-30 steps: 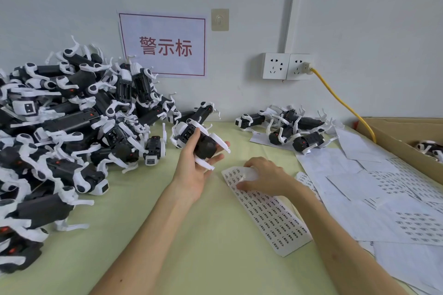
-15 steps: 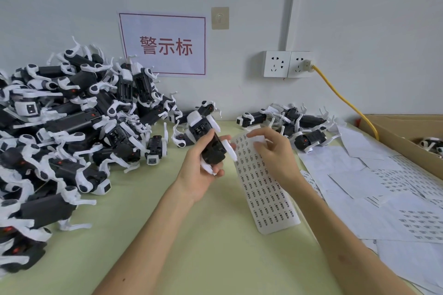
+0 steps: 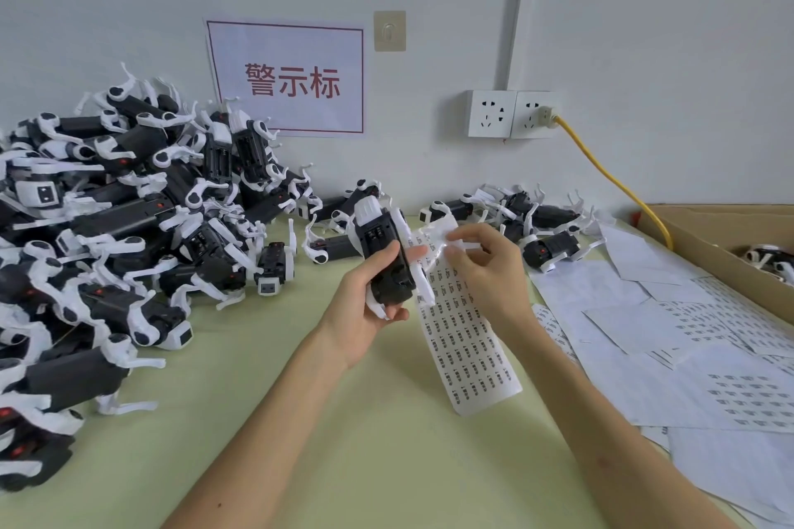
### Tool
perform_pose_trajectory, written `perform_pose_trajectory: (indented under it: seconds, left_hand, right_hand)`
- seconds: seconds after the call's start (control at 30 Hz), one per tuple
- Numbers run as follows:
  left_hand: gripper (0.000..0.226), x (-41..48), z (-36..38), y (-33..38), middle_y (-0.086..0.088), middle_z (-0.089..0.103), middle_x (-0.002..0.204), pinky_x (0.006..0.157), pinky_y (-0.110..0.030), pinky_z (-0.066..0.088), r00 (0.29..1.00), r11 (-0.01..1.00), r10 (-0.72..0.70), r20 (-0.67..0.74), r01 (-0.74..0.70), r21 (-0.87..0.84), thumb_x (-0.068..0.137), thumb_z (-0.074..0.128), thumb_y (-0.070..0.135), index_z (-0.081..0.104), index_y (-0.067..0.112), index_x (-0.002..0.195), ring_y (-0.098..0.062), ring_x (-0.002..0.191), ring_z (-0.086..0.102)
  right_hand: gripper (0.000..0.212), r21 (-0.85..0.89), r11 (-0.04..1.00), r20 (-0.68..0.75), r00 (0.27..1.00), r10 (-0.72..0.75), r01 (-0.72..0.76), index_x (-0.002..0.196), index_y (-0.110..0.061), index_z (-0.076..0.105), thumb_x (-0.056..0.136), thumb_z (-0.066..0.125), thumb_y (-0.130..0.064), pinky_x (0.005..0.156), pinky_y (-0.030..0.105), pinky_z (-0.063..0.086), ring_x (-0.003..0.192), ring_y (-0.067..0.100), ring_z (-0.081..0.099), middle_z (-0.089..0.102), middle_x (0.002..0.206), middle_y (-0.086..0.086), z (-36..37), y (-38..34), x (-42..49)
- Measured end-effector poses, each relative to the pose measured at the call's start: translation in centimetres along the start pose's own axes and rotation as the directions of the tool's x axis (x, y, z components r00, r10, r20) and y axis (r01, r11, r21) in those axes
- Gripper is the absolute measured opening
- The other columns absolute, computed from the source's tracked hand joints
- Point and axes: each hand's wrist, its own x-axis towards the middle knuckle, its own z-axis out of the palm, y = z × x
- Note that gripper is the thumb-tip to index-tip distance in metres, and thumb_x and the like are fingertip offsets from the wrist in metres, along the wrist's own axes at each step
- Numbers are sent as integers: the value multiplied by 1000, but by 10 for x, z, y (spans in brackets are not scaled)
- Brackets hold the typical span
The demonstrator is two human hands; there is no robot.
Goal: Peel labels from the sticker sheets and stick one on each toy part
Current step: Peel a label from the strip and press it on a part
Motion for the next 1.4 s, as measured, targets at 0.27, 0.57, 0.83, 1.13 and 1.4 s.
perform_pose_trajectory:
  seconds: [0.27, 0.57, 0.83, 1.13, 1.4]
  left_hand:
    - [50, 0, -1, 1, 7, 57, 66, 68, -25, 46, 996, 998, 32, -80, -36, -43, 89, 63, 57, 77, 20, 120, -13, 51, 36]
    - [44, -3, 3, 2, 8, 62, 71, 70, -28, 44, 998, 999, 31, -62, -33, -30, 89, 64, 52, 78, 21, 118, -13, 50, 38]
    - [39, -4, 7, 1, 9, 69, 84, 77, -32, 42, 999, 1000, 26, -19, -26, 16, 89, 63, 49, 78, 27, 119, -9, 52, 49]
    - [55, -11, 18, 5, 8, 67, 91, 77, -32, 42, 1000, 993, 28, 5, -29, 113, 67, 74, 60, 79, 32, 114, -8, 59, 51]
    - [50, -14, 24, 7, 9, 60, 76, 73, -30, 41, 999, 993, 49, 5, -49, 106, 61, 78, 62, 82, 32, 101, -10, 58, 47]
  right_hand:
    - [19, -224, 957, 61, 983, -174, 183, 105, -26, 74, 87, 79, -26, 80, 19, 51, 108, 3, 60, 58, 122, -12, 8, 5, -1]
    - [17, -212, 963, 3, 986, -168, 165, 101, -22, 78, 85, 81, -29, 83, 14, 48, 110, 2, 61, 66, 117, -12, 11, 8, -4]
    - [12, -193, 978, -22, 996, -86, 81, 98, -25, 80, 87, 80, -30, 83, 13, 42, 103, -6, 58, 65, 106, -20, 14, 10, -4]
    - [10, -95, 995, -16, 999, 30, -31, 98, -17, 81, 89, 77, -19, 84, 27, 57, 89, 2, 69, 75, 96, -11, 14, 7, -5]
    - [5, 110, 986, -65, 989, 130, -123, 85, -14, 78, 83, 82, -12, 79, 20, 56, 83, 8, 74, 78, 83, -6, 17, 8, -7]
